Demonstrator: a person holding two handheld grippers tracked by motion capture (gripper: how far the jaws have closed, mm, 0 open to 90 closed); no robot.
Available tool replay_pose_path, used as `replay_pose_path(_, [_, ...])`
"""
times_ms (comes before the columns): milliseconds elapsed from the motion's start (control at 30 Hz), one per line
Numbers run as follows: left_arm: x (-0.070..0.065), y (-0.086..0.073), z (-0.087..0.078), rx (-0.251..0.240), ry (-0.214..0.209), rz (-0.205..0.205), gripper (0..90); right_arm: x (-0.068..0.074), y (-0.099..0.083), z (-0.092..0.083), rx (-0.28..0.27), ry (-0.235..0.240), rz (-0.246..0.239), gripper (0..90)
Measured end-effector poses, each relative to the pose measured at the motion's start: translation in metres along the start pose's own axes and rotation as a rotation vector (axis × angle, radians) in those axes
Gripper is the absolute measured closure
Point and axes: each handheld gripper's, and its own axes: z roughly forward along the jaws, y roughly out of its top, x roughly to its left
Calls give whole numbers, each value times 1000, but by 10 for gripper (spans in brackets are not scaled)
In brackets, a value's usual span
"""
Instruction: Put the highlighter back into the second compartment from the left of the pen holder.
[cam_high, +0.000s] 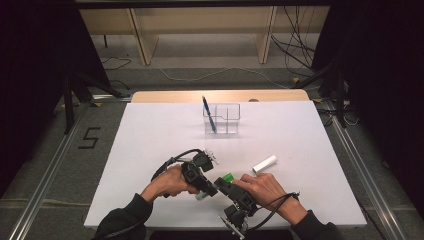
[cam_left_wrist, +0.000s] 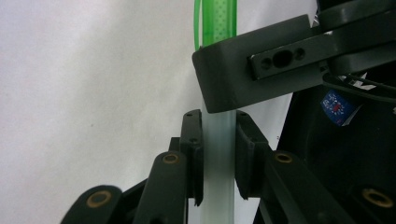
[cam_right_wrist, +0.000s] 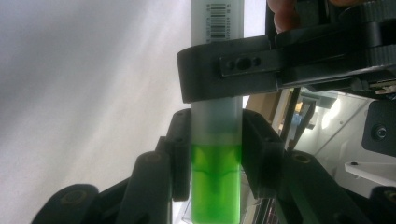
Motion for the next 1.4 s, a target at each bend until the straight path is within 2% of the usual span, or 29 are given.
replay_pose_path(67, [1, 0, -2, 4, 1, 7, 760, -1, -1, -1, -6, 7, 16, 612])
replay_pose_path(133, [2, -1, -4, -3, 4, 1, 760, -1, -3, -2, 6, -1, 34, 519])
replay_pose_path(167, [3, -1, -4, -12, 5, -8, 760, -2, -3, -3, 11, 5, 64, 500])
replay_pose_path(267, [7, -3, -8, -21, 14, -20, 760, -5, -7, -6, -10, -4, 97, 450])
replay_pose_path(300, [8, -4, -8, -30, 12, -32, 760, -6, -8, -7, -9, 2, 118, 429])
replay_pose_path(333, [9, -5, -10, -27, 13, -27, 760, -7, -9, -8, -10, -2, 142, 408])
replay_pose_path(467, [12, -7, -15, -63, 32, -49, 760, -10, -14, -12, -5, -28, 220, 399])
replay_pose_path(533, [14, -9, -17, -82, 43, -64, 760, -12, -17, -15, -9, -51, 305, 384])
replay_pose_path(567, [14, -9, -18, -96, 47, -72, 760, -15, -19, -16, -6, -47, 350, 376])
replay_pose_path(600, [16, -10, -19, -98, 54, -67, 760, -16, -20, -16, 7, -50, 418, 366])
replay_pose_path(667, [16, -11, -21, -136, 67, -87, 759, -19, -26, -15, 11, -25, 537, 359])
replay_pose_path(767, [20, -13, -26, -166, 97, -81, 759, -20, -32, -14, 44, -31, 621, 352])
replay_pose_path(900, [23, -15, -31, -209, 125, -95, 759, -21, -38, -13, 37, -2, 718, 332])
replay_pose_path(967, [24, -16, -34, -234, 143, -95, 759, -21, -40, -12, 49, 23, 813, 314])
replay_pose_path(1000, [24, -16, -34, -258, 151, -105, 759, -21, -42, -11, 44, 23, 864, 311])
replay_pose_path(1200, [26, -17, -40, -355, 197, -122, 759, -25, -65, -14, -32, 120, 1226, 273])
replay_pose_path(1300, [26, -15, -40, -404, 218, -127, 759, -25, -76, -19, -72, 144, 1372, 258])
replay_pose_path(1400, [26, -13, -42, -459, 237, -139, 759, -23, -85, -26, -95, 141, 1469, 258])
